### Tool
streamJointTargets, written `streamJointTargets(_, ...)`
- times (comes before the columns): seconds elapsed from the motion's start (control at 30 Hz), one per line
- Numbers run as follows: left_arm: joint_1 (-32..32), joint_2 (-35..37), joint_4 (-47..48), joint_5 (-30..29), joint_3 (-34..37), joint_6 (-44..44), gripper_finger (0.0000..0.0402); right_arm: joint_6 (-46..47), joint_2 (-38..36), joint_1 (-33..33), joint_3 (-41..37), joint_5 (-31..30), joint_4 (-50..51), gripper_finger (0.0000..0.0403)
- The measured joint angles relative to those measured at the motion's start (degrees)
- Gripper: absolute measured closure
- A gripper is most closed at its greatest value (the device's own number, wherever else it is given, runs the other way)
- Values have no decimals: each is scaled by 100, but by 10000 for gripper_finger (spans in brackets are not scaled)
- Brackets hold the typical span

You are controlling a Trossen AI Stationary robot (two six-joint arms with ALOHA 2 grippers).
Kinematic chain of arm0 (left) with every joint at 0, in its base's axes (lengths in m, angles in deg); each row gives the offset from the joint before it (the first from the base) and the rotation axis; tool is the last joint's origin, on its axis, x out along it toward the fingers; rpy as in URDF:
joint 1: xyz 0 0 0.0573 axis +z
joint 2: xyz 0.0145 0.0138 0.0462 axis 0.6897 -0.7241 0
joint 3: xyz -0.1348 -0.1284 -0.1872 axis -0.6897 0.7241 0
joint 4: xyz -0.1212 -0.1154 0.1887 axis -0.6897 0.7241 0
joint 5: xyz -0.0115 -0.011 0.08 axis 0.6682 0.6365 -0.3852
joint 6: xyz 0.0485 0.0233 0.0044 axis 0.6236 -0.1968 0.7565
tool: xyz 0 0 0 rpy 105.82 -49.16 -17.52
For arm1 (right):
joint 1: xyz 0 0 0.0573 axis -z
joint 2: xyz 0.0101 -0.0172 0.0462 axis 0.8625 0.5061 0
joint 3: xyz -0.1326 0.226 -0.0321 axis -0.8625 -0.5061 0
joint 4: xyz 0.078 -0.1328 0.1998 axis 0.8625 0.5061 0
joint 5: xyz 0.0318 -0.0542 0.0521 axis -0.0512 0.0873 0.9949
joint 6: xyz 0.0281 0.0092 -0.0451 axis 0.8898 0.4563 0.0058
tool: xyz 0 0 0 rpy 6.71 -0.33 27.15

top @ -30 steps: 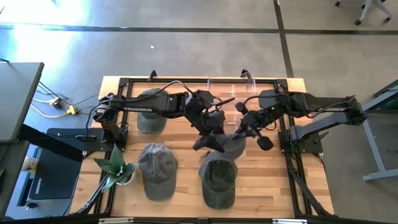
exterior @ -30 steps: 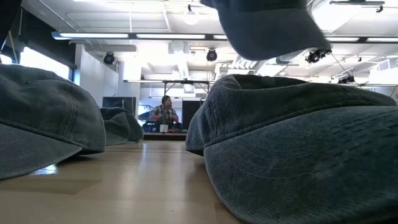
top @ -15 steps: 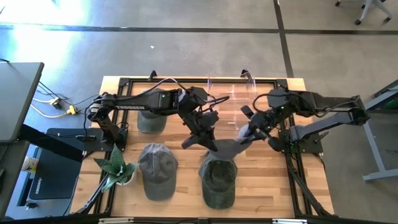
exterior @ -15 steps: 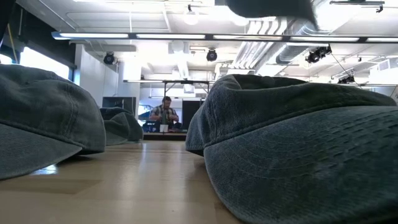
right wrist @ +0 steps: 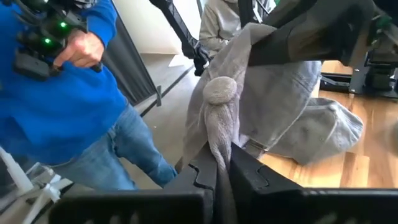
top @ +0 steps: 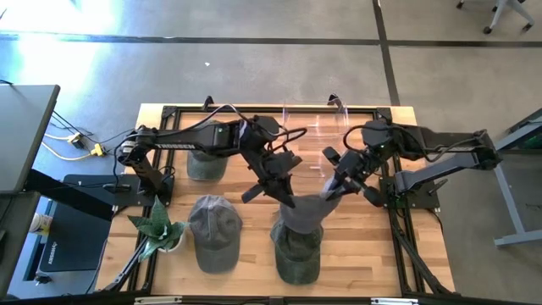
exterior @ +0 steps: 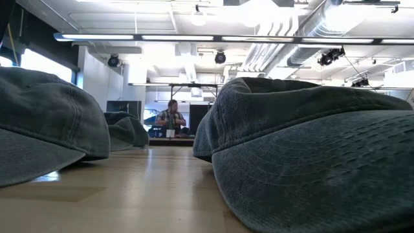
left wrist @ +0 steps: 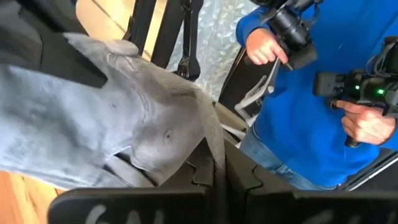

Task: Pick & Place hat
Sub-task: Put the right gray cap into the top transparent bin

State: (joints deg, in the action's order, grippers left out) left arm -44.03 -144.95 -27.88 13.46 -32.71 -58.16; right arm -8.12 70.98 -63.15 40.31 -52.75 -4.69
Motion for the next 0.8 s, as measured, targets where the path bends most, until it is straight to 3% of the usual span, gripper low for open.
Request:
streamJointTargets(0.27, 2, 1, 161, 293, -685, -21, 400, -86, 1, 0, 0, 22, -178, 257)
streamJointTargets(0.5, 2, 0, 161, 331, -943, -195, 401, -1140, 93, 142, 0, -1, -143, 149)
streamJointTargets(0.6, 2, 0, 136, 331, -1000, -247, 401, -1534, 199, 330, 0, 140, -111, 132)
streamJointTargets(0.8, 2, 0, 203, 365, -1001, -473, 401, -1987, 582, 457, -2, 1409, -188, 141)
